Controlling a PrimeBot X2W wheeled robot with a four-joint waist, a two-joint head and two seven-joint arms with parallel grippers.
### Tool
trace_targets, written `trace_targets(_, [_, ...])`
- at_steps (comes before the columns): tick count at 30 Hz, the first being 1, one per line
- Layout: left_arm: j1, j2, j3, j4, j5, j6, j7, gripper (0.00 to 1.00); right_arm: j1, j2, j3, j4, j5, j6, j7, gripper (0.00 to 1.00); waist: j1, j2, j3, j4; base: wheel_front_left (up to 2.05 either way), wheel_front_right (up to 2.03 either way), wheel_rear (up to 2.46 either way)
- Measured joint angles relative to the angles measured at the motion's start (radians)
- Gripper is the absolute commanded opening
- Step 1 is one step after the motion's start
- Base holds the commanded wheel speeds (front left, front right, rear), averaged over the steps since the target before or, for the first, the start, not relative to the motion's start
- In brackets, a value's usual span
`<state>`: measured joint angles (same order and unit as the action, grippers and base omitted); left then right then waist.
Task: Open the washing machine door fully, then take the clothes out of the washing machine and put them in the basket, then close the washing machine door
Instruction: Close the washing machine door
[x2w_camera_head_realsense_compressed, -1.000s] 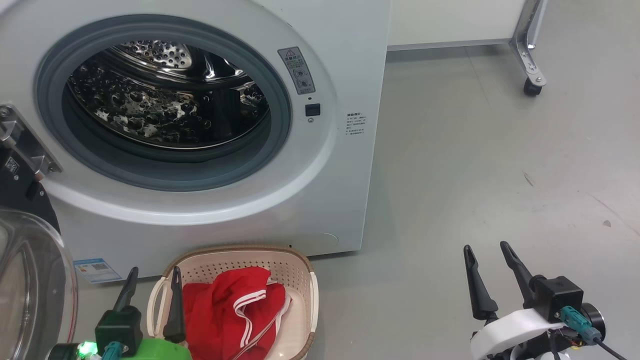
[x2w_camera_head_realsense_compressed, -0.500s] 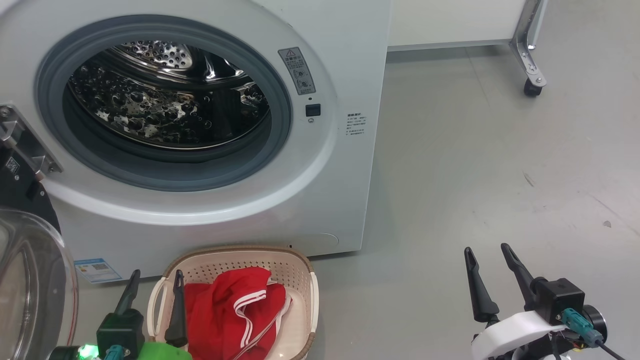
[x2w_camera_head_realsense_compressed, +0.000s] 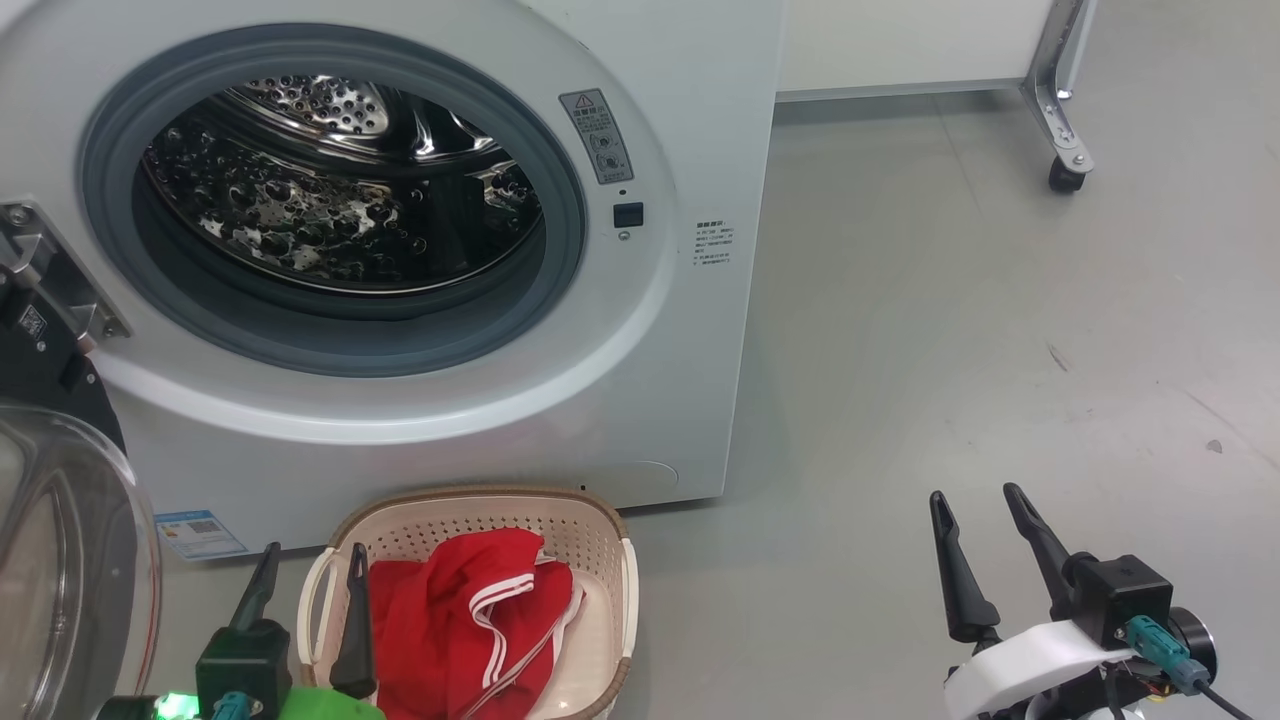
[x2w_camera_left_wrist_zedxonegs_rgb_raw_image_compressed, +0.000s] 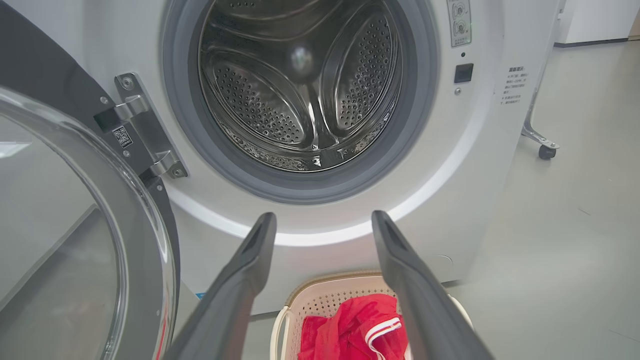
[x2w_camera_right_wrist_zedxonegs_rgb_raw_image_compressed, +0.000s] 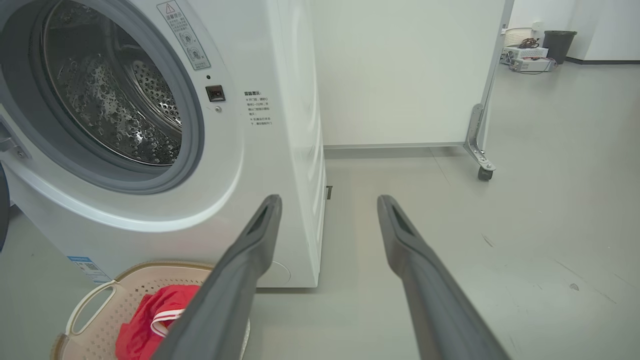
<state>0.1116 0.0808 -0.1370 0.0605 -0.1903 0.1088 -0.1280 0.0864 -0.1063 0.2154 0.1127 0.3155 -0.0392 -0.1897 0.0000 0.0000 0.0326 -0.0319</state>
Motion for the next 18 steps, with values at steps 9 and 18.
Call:
trace_targets(9, [0.012, 0.001, -0.002, -0.019, 0.003, 0.000, 0.022, 1.00, 0.000, 0.000, 0.001, -0.007, 0.001, 0.000, 0.001, 1.00, 0.0000, 0.0000, -0.001, 0.000, -0.87, 0.87, 0.00])
trace_targets(18, [0.013, 0.000, -0.017, -0.046, 0.003, 0.000, 0.036, 1.00, 0.002, 0.000, 0.004, -0.011, 0.010, 0.000, 0.010, 1.00, 0.0000, 0.0000, 0.005, 0.002, -1.18, 1.18, 0.00])
